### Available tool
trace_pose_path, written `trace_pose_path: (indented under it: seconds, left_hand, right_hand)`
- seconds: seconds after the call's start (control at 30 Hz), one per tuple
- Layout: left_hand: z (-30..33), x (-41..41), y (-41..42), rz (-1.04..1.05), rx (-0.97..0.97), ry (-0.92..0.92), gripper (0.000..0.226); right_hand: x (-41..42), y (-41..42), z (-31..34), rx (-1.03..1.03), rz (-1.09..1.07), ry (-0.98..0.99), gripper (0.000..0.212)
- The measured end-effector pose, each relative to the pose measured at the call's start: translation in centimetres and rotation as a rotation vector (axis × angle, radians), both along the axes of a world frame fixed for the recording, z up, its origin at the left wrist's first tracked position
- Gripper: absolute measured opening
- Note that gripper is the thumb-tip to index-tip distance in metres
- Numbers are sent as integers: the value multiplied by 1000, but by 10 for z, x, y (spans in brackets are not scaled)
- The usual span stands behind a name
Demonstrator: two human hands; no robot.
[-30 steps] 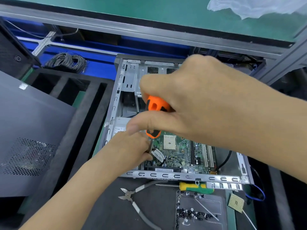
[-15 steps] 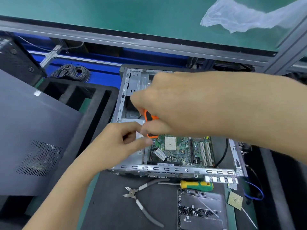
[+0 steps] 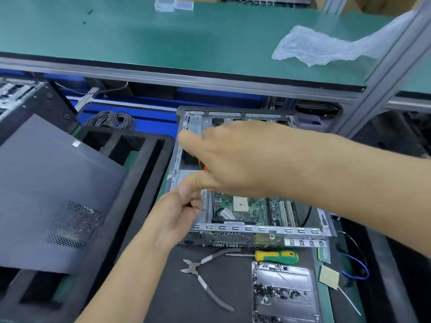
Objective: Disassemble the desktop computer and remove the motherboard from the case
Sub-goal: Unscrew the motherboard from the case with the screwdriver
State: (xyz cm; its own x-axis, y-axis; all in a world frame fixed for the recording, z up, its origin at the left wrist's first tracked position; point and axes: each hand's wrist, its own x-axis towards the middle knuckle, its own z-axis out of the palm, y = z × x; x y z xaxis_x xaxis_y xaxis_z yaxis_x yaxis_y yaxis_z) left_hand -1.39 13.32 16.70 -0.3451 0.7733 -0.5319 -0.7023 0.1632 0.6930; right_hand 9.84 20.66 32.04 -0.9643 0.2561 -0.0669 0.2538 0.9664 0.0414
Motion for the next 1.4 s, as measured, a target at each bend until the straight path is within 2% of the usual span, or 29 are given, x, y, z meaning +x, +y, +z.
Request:
trace_pose_path:
  seconds: [0.13, 0.23, 0.3, 0.4, 0.53, 0.6, 0.7, 0.77, 0.8, 0.9, 1.0, 1.07, 1.17, 1.27, 1.37, 1.4]
  left_hand:
    - [-3, -4, -7, 169, -41, -280, 43]
    - [0, -7, -10, 196, -27, -334, 35]
    - [4, -4, -11, 160, -13, -301, 25]
    - [10, 2, -12, 110, -9, -193, 8]
    - [11, 7, -15, 35, 85, 14, 34]
    - [13, 11, -17, -6, 175, 272, 36]
    - [12, 17, -22, -26, 187, 811, 24]
    - [14, 20, -22, -36, 193, 1010, 19]
    - [16, 22, -21, -47, 197, 1061, 25]
    - [18, 25, -16, -64, 156, 1180, 47]
    - [18, 23, -13, -53, 154, 1202, 40]
    - [16, 19, -13, -33, 154, 1185, 43]
    - [13, 18, -10, -10, 159, 1192, 46]
    - [10, 18, -4, -11, 207, 1163, 34]
    - [11, 14, -5, -47, 300, 1081, 33]
    - [12, 13, -7, -59, 309, 1106, 27]
  right_hand:
    - [-2, 0, 7, 154, -16, -37, 39]
    - [-2, 6, 4, 14, 3, -66, 26]
    - [1, 9, 5, -85, -11, -82, 25]
    - [5, 13, 9, -234, -58, -74, 26]
    - [10, 14, 16, -387, -73, -8, 21]
    - [12, 16, 16, -408, -73, -13, 20]
    - [15, 17, 11, -448, -103, -23, 19]
    - [16, 17, 8, -479, -111, 6, 19]
    - [16, 16, 8, -492, -113, 19, 23]
    - [13, 14, 4, -498, -126, 60, 32]
    - [11, 12, -4, -416, -133, 181, 32]
    - [13, 12, -4, -372, -161, 260, 43]
    - [13, 13, -3, -104, -172, 240, 58]
    - [9, 13, 1, -25, -130, 169, 46]
    - [8, 14, 5, -137, -59, 132, 25]
    - [9, 15, 6, -196, -53, 125, 22]
